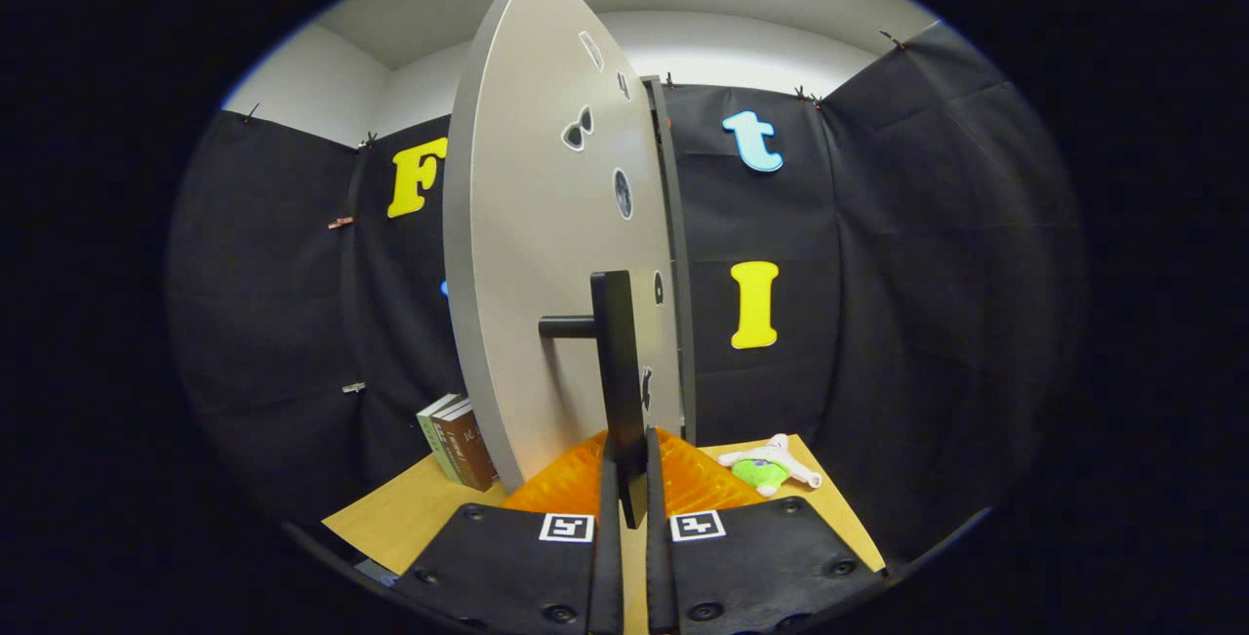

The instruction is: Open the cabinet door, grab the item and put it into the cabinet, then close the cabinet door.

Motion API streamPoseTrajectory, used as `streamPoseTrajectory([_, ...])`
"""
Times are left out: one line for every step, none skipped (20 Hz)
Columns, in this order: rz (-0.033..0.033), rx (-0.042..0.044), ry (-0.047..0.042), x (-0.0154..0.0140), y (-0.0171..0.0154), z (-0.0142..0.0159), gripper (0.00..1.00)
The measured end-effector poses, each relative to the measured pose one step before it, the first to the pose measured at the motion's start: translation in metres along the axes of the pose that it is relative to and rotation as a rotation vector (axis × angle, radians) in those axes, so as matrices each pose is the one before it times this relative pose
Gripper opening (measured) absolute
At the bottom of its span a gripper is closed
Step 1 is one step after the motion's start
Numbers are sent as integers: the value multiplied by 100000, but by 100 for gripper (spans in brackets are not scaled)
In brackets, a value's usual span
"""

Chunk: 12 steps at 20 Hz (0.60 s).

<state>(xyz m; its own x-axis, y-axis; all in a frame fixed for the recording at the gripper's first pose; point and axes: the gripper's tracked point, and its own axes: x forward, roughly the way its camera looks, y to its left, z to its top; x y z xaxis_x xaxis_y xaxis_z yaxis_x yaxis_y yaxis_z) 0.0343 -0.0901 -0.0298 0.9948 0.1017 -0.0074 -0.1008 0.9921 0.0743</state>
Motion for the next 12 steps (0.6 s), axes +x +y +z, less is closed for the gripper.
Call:
streamPoseTrajectory([-1931, 819, -561, 75, -537, 170, 14])
streamPoseTrajectory([-2025, 784, -92, 42, -508, 16, 14])
streamPoseTrajectory([-2015, 539, -125, 72, -606, 25, 14])
streamPoseTrajectory([-2144, -51, -174, -130, -548, 32, 10])
streamPoseTrajectory([-1711, -92, -779, -39, -463, 220, 8])
streamPoseTrajectory([-603, -118, -174, 108, -247, -77, 8])
streamPoseTrajectory([393, 321, 63, 37, 15, 23, 8])
streamPoseTrajectory([513, 184, -5, -141, -93, 14, 8])
streamPoseTrajectory([93, -259, -307, -186, -86, 98, 8])
streamPoseTrajectory([-185, -455, -382, -56, -198, -16, 8])
streamPoseTrajectory([22, -220, -492, -138, 15, 132, 8])
streamPoseTrajectory([103, -194, -378, -66, 135, 60, 8])
